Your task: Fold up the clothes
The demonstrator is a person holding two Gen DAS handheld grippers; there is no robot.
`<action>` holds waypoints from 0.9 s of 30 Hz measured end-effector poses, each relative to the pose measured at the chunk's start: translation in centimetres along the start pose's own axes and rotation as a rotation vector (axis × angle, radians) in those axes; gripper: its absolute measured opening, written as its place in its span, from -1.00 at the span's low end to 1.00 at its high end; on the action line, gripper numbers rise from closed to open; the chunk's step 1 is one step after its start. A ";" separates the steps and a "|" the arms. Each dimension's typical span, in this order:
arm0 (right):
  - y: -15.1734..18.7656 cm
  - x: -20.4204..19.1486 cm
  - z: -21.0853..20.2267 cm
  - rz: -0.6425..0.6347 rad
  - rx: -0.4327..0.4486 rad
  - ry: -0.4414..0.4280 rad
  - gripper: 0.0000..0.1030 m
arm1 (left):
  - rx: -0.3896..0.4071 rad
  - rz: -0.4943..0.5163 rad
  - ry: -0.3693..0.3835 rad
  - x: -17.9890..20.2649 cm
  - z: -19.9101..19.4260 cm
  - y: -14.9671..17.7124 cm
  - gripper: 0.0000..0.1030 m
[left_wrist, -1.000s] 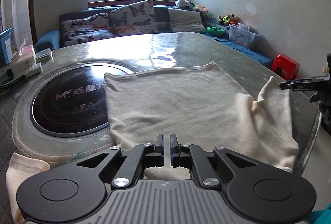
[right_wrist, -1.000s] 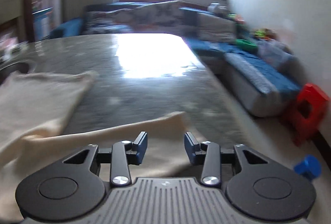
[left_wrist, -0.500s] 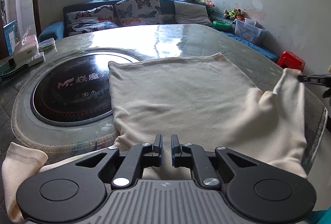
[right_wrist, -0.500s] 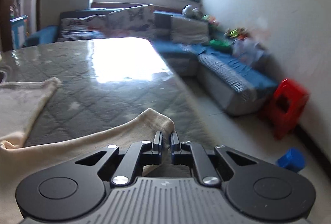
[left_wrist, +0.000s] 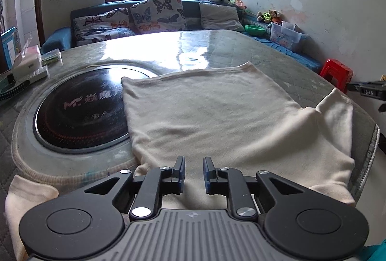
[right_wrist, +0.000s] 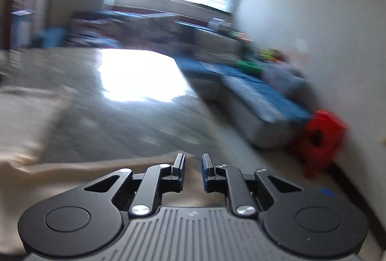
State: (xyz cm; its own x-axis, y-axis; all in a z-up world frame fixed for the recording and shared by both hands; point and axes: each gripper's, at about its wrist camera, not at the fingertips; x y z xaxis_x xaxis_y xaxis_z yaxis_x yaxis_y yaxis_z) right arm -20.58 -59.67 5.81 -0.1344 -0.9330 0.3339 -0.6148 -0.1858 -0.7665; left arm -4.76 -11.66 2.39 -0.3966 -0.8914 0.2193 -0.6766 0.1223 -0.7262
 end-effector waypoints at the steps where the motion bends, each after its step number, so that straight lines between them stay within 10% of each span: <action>1: -0.6 -0.8 -0.3 -0.005 0.019 -0.081 -0.75 | -0.001 0.002 0.004 0.2 0.1 -0.1 -0.66; 6: -2.9 -5.8 0.3 -0.060 0.016 -0.445 -0.75 | -0.006 0.022 0.021 1.0 0.5 -0.2 -0.66; 10: -3.1 -9.3 1.7 -0.164 -0.006 -0.521 -0.75 | -0.014 0.022 0.025 1.0 0.7 -0.2 -0.65; 27: -9.0 -11.6 10.8 -0.153 -0.064 -0.492 -0.72 | -0.024 -0.020 0.006 -0.6 1.9 -1.0 -0.49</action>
State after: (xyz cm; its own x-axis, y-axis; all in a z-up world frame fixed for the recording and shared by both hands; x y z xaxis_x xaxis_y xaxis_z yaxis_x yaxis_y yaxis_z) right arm -5.14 -50.54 2.92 0.3322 -0.9342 0.1302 -0.6469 -0.3261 -0.6893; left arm -2.66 -12.06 1.77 -0.3869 -0.8910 0.2375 -0.6988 0.1153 -0.7060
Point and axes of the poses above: each gripper's, at about its wrist camera, not at the fingertips, and z roughly the way its jaws point, x to its right, y to its underside, and after that the axes turned 10 degrees about -z, right-handed
